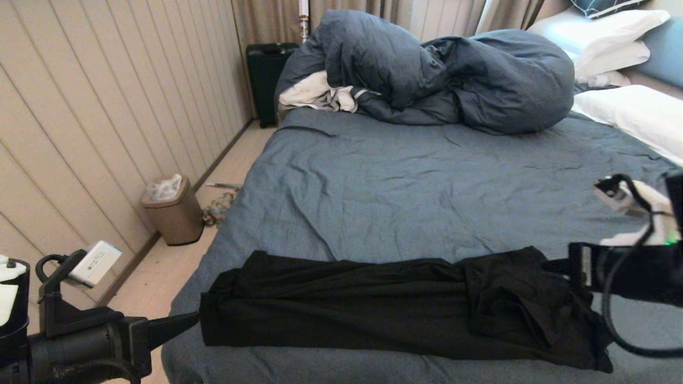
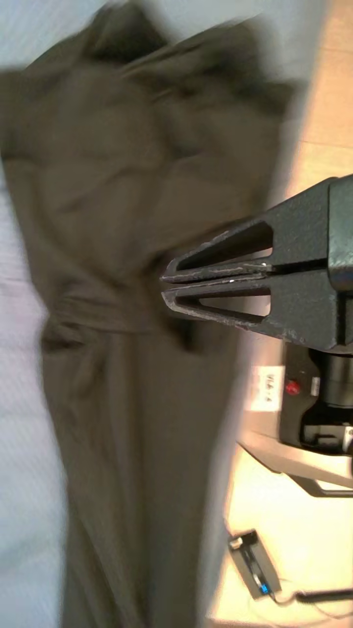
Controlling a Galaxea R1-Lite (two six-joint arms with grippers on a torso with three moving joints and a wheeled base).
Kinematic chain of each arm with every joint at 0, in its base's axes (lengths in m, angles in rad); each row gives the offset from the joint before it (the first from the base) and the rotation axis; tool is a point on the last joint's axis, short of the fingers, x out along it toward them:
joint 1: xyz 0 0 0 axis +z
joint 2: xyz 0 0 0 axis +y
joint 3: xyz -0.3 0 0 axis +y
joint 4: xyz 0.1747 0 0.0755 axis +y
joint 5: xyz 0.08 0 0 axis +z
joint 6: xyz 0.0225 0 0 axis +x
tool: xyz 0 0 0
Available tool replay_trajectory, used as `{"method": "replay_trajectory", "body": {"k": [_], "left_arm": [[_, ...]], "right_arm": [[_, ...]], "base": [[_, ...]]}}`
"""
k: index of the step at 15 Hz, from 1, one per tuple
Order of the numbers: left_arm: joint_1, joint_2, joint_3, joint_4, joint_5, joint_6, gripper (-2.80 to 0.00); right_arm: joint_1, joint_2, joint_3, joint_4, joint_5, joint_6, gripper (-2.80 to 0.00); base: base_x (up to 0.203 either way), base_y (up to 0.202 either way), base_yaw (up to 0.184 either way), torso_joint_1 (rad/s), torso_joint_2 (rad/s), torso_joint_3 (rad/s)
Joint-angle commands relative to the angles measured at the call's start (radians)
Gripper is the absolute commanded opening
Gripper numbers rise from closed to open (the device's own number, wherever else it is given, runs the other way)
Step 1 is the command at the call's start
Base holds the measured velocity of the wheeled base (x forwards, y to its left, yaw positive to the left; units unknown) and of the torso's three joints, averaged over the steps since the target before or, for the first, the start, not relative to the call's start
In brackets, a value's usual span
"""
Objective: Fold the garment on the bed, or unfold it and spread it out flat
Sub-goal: Unford the black T-shirt
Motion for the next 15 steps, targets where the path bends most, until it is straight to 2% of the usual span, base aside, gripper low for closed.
{"method": "replay_trajectory", "body": {"k": [1,3,4,5,6,7,9,12,13,15], "left_arm": [[0.01,0.041,-0.004,-0.004,0.0,-0.005,-2.8],[0.034,0.096,-0.02,-0.005,0.033,-0.006,-2.8],[0.035,0.129,-0.026,-0.007,0.107,-0.007,-2.8],[0.035,0.152,-0.028,-0.022,0.197,-0.009,-2.8],[0.035,0.163,-0.027,-0.051,0.224,-0.007,-2.8],[0.035,0.156,-0.025,-0.06,0.224,-0.008,-2.8],[0.036,0.154,-0.026,-0.062,0.224,-0.01,-2.8],[0.036,0.153,-0.028,-0.063,0.225,-0.032,-2.8],[0.036,0.158,-0.026,-0.063,0.225,-0.033,-2.8],[0.036,0.165,-0.026,-0.063,0.225,-0.035,-2.8]], "right_arm": [[0.02,0.225,-0.065,0.0,-0.01,0.004,-2.8],[0.025,0.273,-0.063,-0.051,-0.003,0.018,-2.8],[0.018,0.281,-0.056,-0.097,0.036,0.017,-2.8],[-0.024,0.291,-0.057,-0.107,0.071,0.013,-2.8],[-0.078,0.303,-0.064,-0.109,0.106,0.008,-2.8],[-0.103,0.315,-0.079,-0.103,0.127,0.002,-2.8],[-0.099,0.323,-0.102,-0.051,0.13,-0.015,-2.8],[-0.049,0.313,-0.131,-0.005,0.127,-0.023,-2.8],[-0.02,0.313,-0.126,-0.006,0.117,-0.029,0.0],[0.01,0.338,-0.124,-0.015,0.052,-0.04,0.0]], "base": [[0.0,0.0,0.0,0.0,0.0,0.0],[0.0,0.0,0.0,0.0,0.0,0.0],[0.0,0.0,0.0,0.0,0.0,0.0],[0.0,0.0,0.0,0.0,0.0,0.0],[0.0,0.0,0.0,0.0,0.0,0.0],[0.0,0.0,0.0,0.0,0.0,0.0],[0.0,0.0,0.0,0.0,0.0,0.0],[0.0,0.0,0.0,0.0,0.0,0.0],[0.0,0.0,0.0,0.0,0.0,0.0],[0.0,0.0,0.0,0.0,0.0,0.0]]}}
